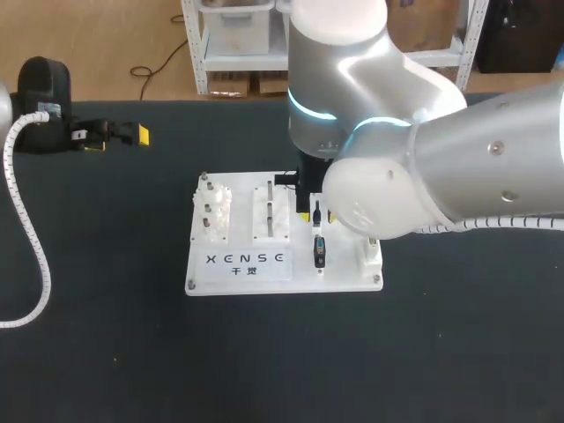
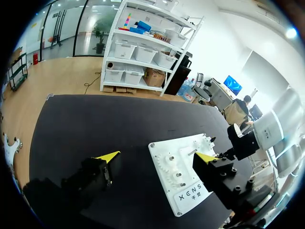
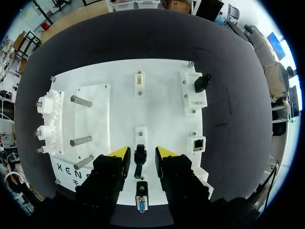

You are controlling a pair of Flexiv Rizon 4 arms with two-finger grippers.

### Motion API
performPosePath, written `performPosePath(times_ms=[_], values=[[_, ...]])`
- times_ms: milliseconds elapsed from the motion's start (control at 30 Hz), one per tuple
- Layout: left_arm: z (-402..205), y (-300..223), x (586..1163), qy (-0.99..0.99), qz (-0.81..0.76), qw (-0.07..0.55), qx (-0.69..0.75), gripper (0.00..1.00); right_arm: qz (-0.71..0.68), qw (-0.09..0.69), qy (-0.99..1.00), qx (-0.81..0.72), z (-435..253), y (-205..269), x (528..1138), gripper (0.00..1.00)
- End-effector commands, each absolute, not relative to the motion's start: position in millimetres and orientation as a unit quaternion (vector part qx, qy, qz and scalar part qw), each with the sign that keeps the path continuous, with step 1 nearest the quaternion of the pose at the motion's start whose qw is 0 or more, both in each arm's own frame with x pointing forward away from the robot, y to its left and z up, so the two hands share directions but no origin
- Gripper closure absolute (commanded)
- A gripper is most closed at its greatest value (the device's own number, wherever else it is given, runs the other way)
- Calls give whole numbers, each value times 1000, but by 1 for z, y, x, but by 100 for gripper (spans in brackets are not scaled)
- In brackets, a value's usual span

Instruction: Insert the USB connector, Ethernet cable, and multi-pin plug into their matching sockets one by one.

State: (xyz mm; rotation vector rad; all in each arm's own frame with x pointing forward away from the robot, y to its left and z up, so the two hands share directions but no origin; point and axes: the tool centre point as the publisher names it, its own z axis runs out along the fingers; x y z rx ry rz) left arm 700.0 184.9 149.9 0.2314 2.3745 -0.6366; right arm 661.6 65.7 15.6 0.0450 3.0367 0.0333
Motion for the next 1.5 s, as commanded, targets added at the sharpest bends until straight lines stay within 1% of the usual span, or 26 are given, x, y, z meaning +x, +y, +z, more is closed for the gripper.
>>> performPosePath(times_ms=[33, 167, 500, 733, 1133, 1500], values=[[150, 185, 700, 908, -243, 330, 88, 0, 10, 51, 999, 13, 15, 66, 663, 78], [150, 185, 700, 908, -243, 330, 88, 0, 11, 54, 998, 9, 16, 66, 664, 100], [150, 185, 700, 908, -243, 330, 88, 0, 29, 76, 997, 1, 37, 60, 663, 100], [150, 185, 700, 908, -243, 330, 88, 0, 36, 90, 995, 9, 49, 41, 662, 100], [150, 185, 700, 908, -243, 330, 88, 0, 5, 87, 996, 37, 38, 7, 659, 100], [150, 185, 700, 908, -243, 330, 88, 0, -8, 86, 995, 47, 31, -5, 663, 100]])
